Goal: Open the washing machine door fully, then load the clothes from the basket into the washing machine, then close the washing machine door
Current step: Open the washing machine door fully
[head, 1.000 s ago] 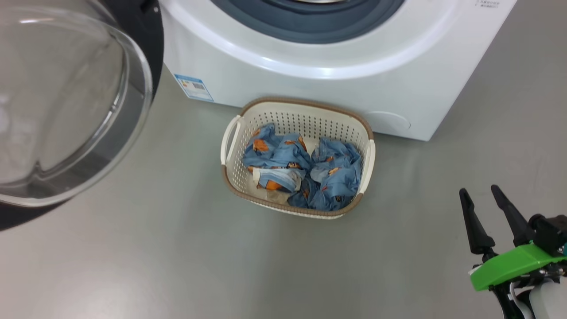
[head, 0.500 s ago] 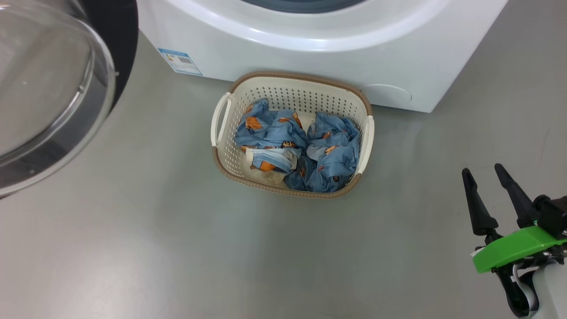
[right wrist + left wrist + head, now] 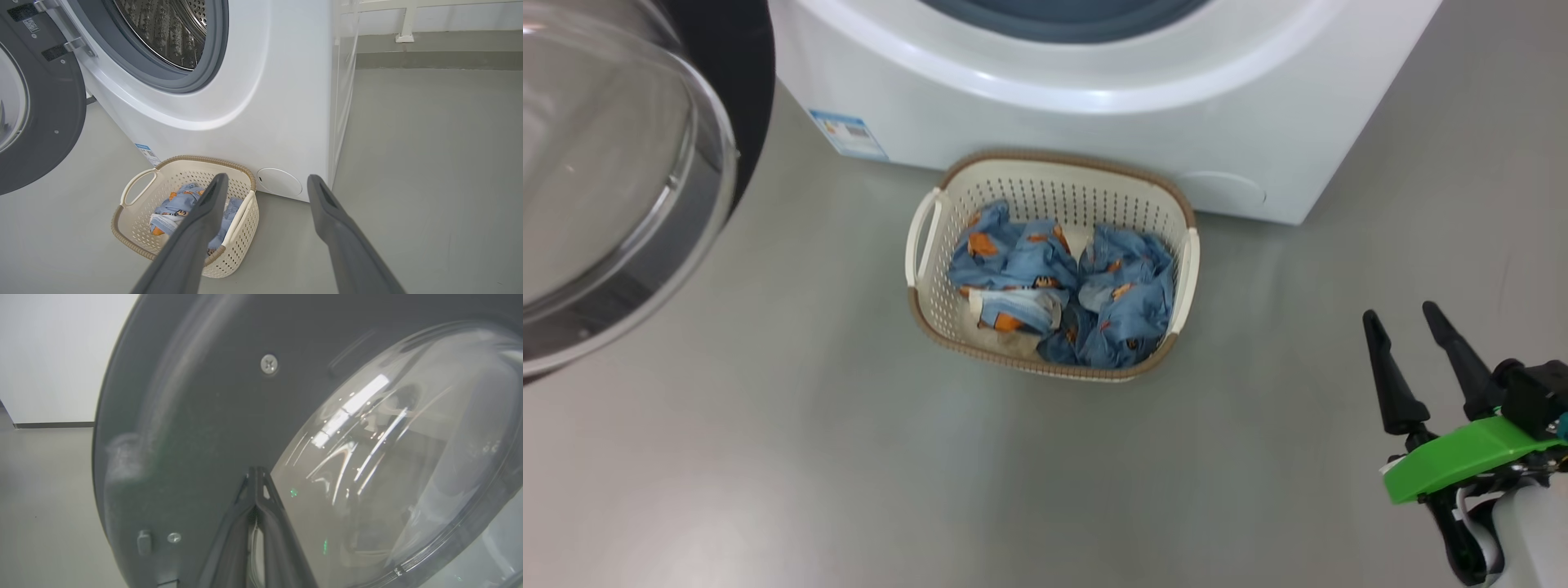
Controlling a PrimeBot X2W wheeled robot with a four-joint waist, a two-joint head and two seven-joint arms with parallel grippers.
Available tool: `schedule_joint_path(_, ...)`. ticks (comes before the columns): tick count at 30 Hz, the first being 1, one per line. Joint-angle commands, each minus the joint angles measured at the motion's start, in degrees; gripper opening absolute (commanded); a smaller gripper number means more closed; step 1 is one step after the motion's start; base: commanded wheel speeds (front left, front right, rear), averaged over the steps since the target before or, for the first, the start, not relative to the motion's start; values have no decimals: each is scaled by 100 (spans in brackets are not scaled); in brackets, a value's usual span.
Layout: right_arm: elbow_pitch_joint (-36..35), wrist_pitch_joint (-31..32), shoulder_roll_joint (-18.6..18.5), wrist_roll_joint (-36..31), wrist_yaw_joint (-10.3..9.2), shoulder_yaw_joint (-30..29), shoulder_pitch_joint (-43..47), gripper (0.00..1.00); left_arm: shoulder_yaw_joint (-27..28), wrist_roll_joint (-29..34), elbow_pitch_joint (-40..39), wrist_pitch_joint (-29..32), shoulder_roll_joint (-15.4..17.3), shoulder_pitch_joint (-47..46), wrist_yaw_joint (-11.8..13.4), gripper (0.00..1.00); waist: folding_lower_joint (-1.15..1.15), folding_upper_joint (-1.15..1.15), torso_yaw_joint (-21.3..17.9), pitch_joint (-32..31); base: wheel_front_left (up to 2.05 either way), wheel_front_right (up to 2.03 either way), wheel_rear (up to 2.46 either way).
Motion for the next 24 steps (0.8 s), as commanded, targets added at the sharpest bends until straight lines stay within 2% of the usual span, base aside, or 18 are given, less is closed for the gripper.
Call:
schedule_joint_path(1,-91,-69,24,-48,9,147,120,100,24,-71,-220,-29,300,314,-13,0,0,0,-30,-242,0,0,0)
schedule_joint_path(11,42,-69,104,94,9,225,499,100,-324,-507,-1028,-29,-267,1643,-14,0,0,0,-23,-1023,0,0,0)
schedule_joint_path(12,51,-69,110,108,9,232,547,100,-373,-535,-1115,-29,-324,1774,-14,22,0,0,-25,-1102,0,0,0)
schedule_joint_path(13,61,-69,117,121,9,240,597,100,-406,-558,-1213,-29,-383,1906,-14,35,0,0,-29,-1178,0,0,0)
schedule_joint_path(15,73,-69,128,151,9,252,694,100,-518,-573,-1411,-29,-508,2174,-14,54,0,0,-39,-1311,0,0,0)
schedule_joint_path(16,75,-69,132,164,9,261,740,100,-544,-579,-1520,-29,-578,2296,-14,80,0,0,-49,-1371,0,0,0)
schedule_joint_path(17,75,-69,132,164,9,261,740,100,-544,-579,-1520,-29,-578,2296,-14,80,0,0,-49,-1371,0,0,0)
schedule_joint_path(18,77,-69,135,177,9,270,783,100,-581,-577,-1631,-29,-648,2418,-14,98,0,0,-62,-1427,0,0,0)
schedule_joint_path(24,54,-69,148,221,9,263,968,100,-913,-542,-2199,-29,-990,3007,-14,100,0,0,-200,-1643,0,0,0)
